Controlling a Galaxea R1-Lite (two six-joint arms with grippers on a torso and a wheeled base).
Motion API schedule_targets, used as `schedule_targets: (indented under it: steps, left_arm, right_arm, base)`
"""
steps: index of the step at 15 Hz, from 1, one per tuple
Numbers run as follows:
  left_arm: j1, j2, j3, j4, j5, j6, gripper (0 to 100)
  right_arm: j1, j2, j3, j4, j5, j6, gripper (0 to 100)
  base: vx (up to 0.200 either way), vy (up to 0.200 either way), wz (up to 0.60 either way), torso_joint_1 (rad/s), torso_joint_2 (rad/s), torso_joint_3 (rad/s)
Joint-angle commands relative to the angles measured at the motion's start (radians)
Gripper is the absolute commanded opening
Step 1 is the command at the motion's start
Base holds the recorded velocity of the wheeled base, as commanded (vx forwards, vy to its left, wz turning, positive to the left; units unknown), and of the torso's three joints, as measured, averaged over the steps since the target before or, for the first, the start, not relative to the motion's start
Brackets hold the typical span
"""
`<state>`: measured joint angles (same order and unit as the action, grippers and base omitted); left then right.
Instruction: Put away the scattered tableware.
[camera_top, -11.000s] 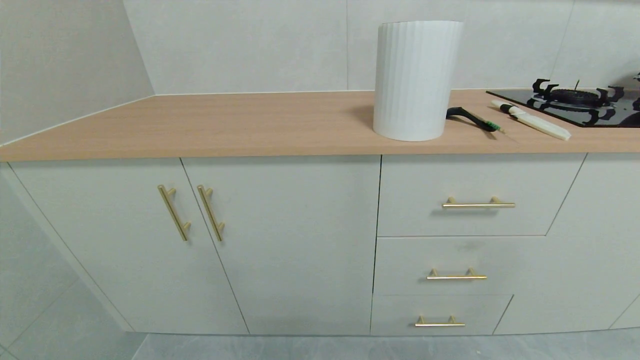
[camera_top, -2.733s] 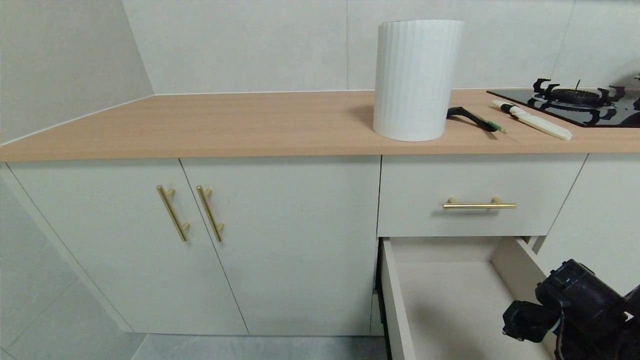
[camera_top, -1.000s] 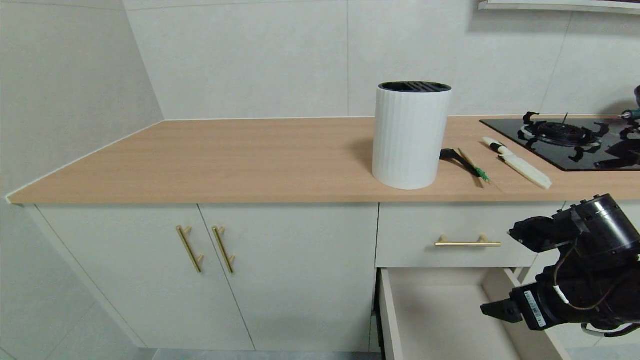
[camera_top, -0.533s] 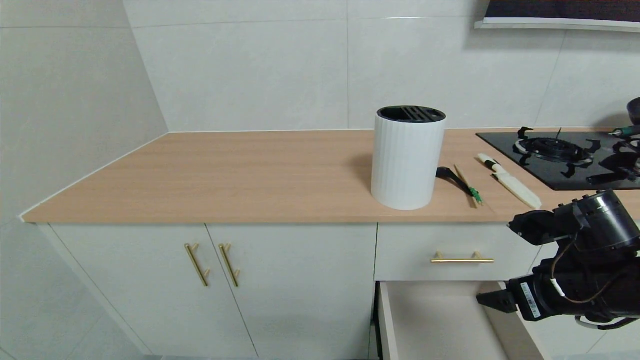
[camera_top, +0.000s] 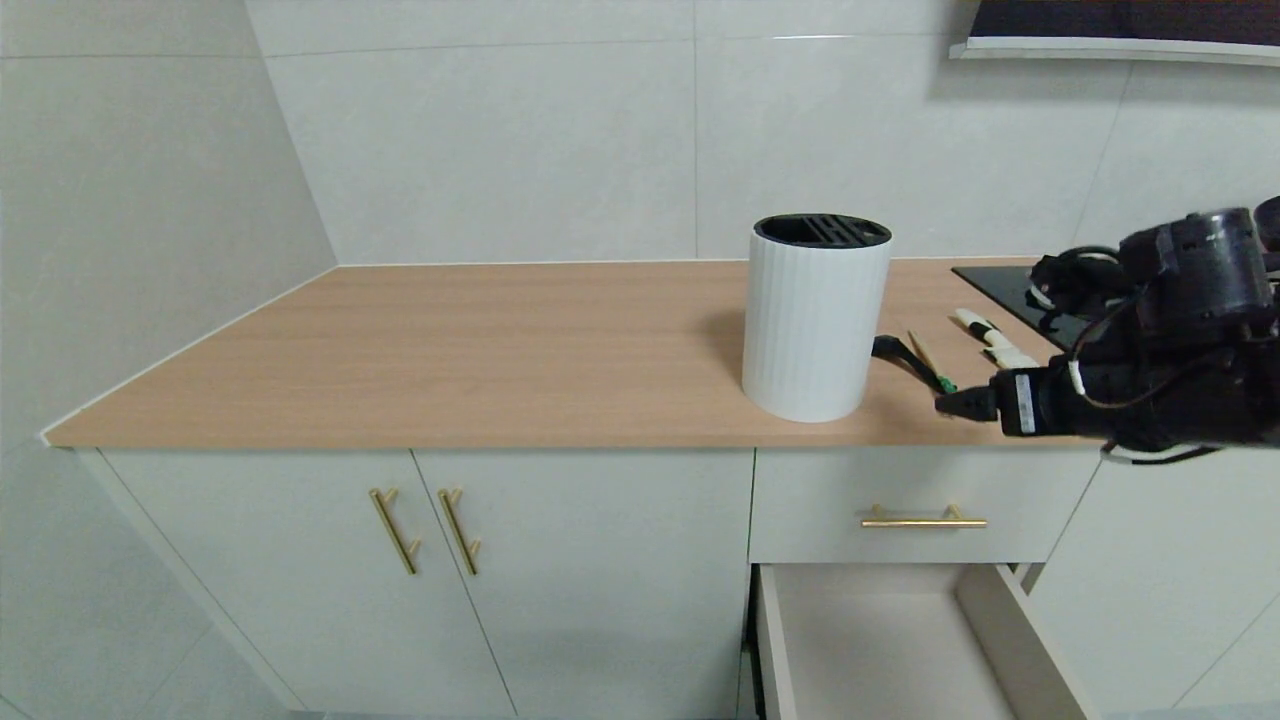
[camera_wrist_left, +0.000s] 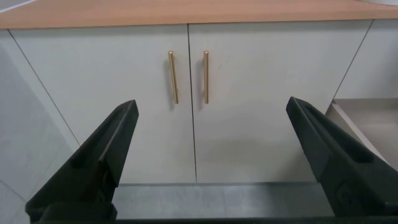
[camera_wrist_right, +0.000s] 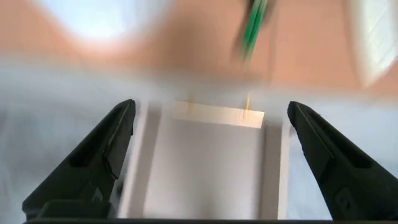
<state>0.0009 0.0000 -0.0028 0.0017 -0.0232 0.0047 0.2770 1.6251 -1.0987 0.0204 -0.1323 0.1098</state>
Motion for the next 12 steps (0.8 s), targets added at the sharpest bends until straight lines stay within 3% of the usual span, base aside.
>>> schedule_targets:
  steps: [1,5,12]
  left_arm:
    - [0.001,0.000,0.000,0.000,0.000,0.000,100]
    - [0.001,0.000,0.000,0.000,0.000,0.000,100]
    - [0.001,0.000,0.000,0.000,0.000,0.000,100]
  right_arm:
    - [-0.016,0.108,-0.148,0.023,-0.016,0.031,100]
    - [-0.016,0.240,-0.210,0.006,-0.101,0.119,100]
    - [-0.052,0.309,-0.225,0.012,-0.135,0.116,100]
  base:
    - [0.000,0.000,0.00,0.000,0.00,0.000]
    - [0.000,0.000,0.00,0.000,0.00,0.000]
    - [0.000,0.000,0.00,0.000,0.00,0.000]
